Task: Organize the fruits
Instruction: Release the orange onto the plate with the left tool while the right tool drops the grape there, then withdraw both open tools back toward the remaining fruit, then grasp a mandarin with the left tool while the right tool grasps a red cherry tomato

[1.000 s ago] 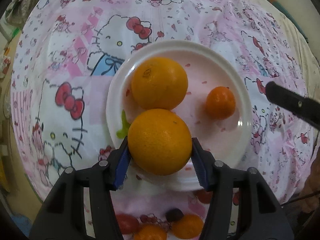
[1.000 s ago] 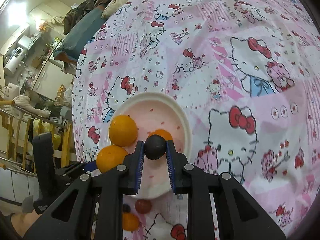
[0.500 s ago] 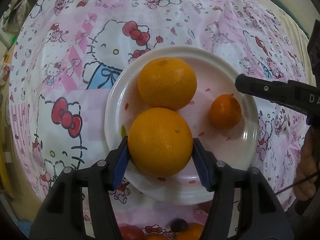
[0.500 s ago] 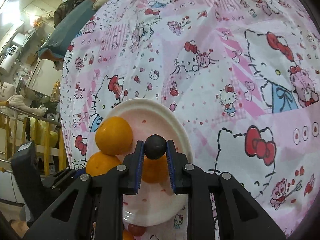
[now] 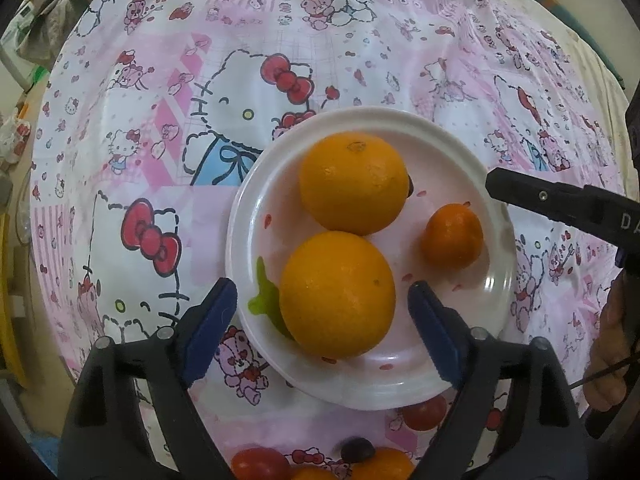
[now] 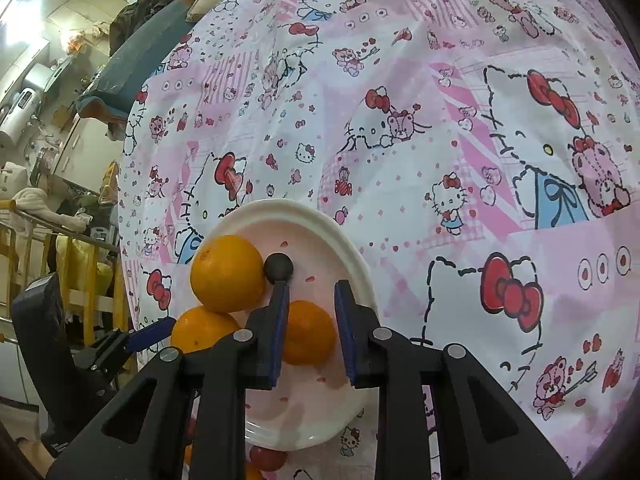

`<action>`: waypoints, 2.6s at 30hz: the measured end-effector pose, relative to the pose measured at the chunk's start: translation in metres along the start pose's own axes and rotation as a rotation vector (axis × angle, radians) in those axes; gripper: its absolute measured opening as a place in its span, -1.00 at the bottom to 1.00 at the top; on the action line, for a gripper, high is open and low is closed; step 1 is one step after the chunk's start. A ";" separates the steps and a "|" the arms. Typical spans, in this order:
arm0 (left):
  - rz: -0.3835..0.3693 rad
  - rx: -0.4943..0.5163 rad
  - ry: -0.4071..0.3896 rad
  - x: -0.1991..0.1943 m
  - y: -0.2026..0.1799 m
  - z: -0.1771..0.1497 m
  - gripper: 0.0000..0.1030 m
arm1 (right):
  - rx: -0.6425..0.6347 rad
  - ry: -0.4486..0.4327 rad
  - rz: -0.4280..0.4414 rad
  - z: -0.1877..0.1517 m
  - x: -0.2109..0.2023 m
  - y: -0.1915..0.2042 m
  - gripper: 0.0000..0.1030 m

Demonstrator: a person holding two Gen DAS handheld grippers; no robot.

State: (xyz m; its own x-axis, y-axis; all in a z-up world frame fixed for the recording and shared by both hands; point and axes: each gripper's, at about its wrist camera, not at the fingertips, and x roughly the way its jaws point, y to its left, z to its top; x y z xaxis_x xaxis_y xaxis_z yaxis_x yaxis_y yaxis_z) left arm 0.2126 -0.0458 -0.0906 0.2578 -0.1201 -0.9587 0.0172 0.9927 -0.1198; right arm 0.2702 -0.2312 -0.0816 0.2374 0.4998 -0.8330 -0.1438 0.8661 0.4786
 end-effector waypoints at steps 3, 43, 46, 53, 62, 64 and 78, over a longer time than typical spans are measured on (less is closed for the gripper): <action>0.000 0.008 -0.015 -0.006 -0.002 0.000 0.65 | -0.005 -0.009 -0.007 -0.001 -0.005 0.000 -0.20; -0.017 -0.086 -0.079 -0.102 0.047 -0.081 0.65 | 0.011 -0.083 0.023 -0.102 -0.082 0.028 0.13; -0.017 -0.079 -0.051 -0.097 0.043 -0.097 0.65 | 0.021 -0.079 0.029 -0.116 -0.083 0.029 0.13; -0.048 -0.115 0.049 -0.072 0.041 -0.127 0.64 | 0.080 -0.074 0.038 -0.137 -0.084 0.020 0.13; -0.094 -0.168 0.145 -0.039 0.035 -0.134 0.12 | 0.096 -0.088 0.034 -0.134 -0.083 0.016 0.13; -0.090 -0.169 0.154 -0.034 0.034 -0.134 0.09 | 0.097 -0.086 0.038 -0.133 -0.082 0.016 0.13; -0.111 -0.156 0.210 -0.019 0.030 -0.133 -0.28 | 0.098 -0.075 0.036 -0.133 -0.077 0.017 0.13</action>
State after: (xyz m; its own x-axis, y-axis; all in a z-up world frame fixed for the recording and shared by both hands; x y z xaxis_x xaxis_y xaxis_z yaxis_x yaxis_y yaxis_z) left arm 0.0800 -0.0161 -0.1105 0.0566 -0.2442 -0.9681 -0.1187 0.9611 -0.2494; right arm 0.1219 -0.2557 -0.0463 0.3058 0.5267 -0.7932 -0.0603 0.8421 0.5359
